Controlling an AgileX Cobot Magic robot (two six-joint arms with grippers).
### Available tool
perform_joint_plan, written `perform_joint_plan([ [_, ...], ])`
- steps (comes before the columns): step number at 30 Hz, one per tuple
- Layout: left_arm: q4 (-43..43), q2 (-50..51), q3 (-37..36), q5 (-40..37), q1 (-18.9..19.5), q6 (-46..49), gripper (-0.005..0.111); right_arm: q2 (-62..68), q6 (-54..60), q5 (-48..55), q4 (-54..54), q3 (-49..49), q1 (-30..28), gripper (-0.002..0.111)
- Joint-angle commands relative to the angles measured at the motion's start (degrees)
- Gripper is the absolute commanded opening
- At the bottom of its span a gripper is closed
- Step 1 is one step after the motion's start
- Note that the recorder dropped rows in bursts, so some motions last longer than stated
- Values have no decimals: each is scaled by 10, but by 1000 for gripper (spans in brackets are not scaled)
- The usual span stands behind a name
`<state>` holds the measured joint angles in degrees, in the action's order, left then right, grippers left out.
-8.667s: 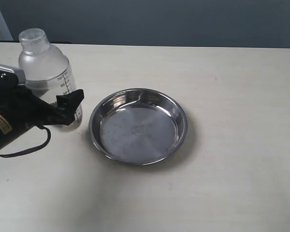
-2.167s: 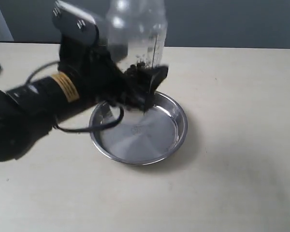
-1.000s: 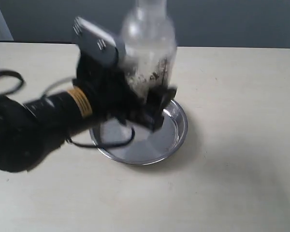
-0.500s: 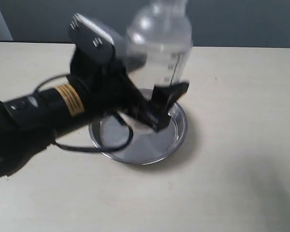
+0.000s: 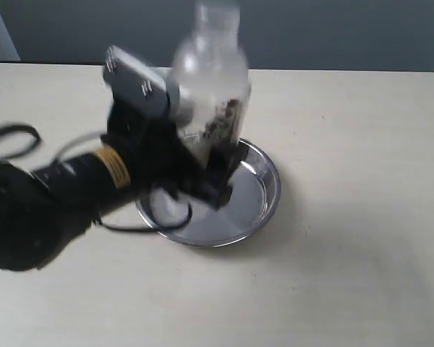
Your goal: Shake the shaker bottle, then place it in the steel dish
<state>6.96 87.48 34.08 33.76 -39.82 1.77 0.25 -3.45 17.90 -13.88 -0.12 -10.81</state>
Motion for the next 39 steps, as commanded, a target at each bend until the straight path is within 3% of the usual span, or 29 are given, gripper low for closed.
perform_joint_plan([
  [1, -98, -23, -15, 127, -17, -71, 0, -3, 2, -4, 3, 1, 1, -1],
  [4, -42, -49, 9, 94, -17, -56, 0, -3, 2, -5, 3, 1, 1, -1],
  [8, -7, 32, 1, -26, -17, -18, 0, -3, 2, -5, 3, 1, 1, -1],
  [11, -57, -41, 24, 9, -19, 2, 0, -3, 2, -5, 3, 1, 1, -1],
  [14, 12, -115, 70, 6, -12, 60, 0, -3, 2, -5, 3, 1, 1, -1],
  [18, 66, -20, 13, -52, -1, 47, 0, -3, 2, -5, 3, 1, 1, -1],
  [21, 14, -9, -3, -17, -11, -12, 0, -3, 2, -5, 3, 1, 1, -1],
  [24, -65, -109, 24, 75, -19, -14, 0, -3, 2, -5, 3, 1, 1, -1],
  [26, -11, -121, 30, 47, -18, -4, 0, -3, 2, -5, 3, 1, 1, -1],
  [28, 47, -70, 9, -14, -7, 37, 0, -3, 2, -5, 3, 1, 1, -1],
  [30, 77, -22, -11, -10, -1, 18, 0, -3, 2, -5, 3, 1, 1, -1],
  [34, -91, -100, 22, 124, -12, -48, 0, -3, 2, -5, 2, 1, 1, -1],
  [36, -82, -141, 54, 78, -13, -38, 0, -3, 2, -5, 2, 1, 1, -1],
  [39, 40, -62, 32, -54, 6, 38, 0, -3, 2, -5, 2, 1, 1, -1],
])
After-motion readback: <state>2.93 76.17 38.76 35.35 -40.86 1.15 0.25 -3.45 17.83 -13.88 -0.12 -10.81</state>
